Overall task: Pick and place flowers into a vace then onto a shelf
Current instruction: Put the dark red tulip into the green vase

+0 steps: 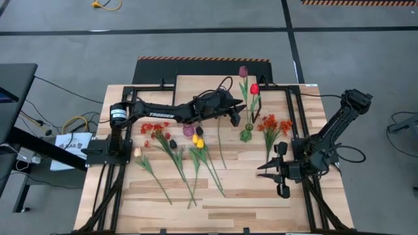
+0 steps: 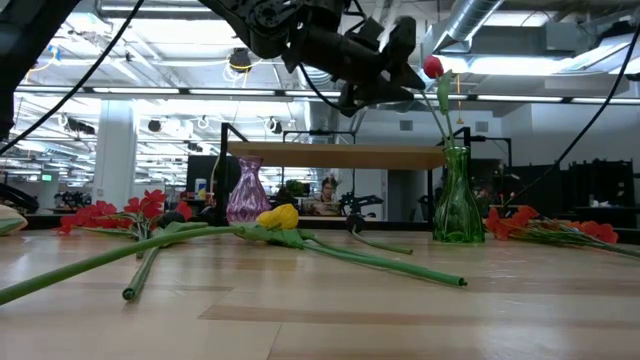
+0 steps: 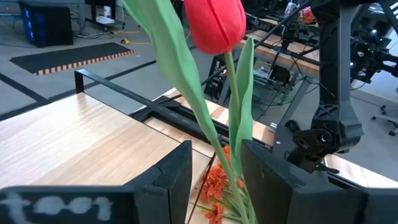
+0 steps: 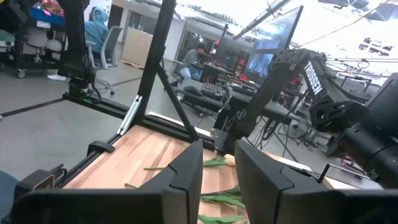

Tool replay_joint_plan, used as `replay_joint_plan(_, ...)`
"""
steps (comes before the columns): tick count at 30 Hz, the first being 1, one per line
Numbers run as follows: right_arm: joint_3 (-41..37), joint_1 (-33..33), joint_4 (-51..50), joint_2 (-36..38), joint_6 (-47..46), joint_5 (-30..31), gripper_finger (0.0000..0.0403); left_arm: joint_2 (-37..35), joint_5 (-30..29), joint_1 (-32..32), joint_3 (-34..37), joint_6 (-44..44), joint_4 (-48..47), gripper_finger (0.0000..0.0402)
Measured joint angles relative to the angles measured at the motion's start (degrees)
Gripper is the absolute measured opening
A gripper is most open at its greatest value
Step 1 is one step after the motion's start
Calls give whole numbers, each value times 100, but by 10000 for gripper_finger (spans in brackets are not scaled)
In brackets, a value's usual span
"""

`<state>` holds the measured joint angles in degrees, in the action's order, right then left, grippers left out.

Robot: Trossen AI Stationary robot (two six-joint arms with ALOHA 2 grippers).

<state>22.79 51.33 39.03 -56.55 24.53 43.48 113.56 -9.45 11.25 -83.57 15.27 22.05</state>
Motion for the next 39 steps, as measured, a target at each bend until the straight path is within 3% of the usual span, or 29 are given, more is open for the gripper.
replay_joint_plan(39,-2,-9,15,0,101,2,87,0,9,43,-9,111,288,125)
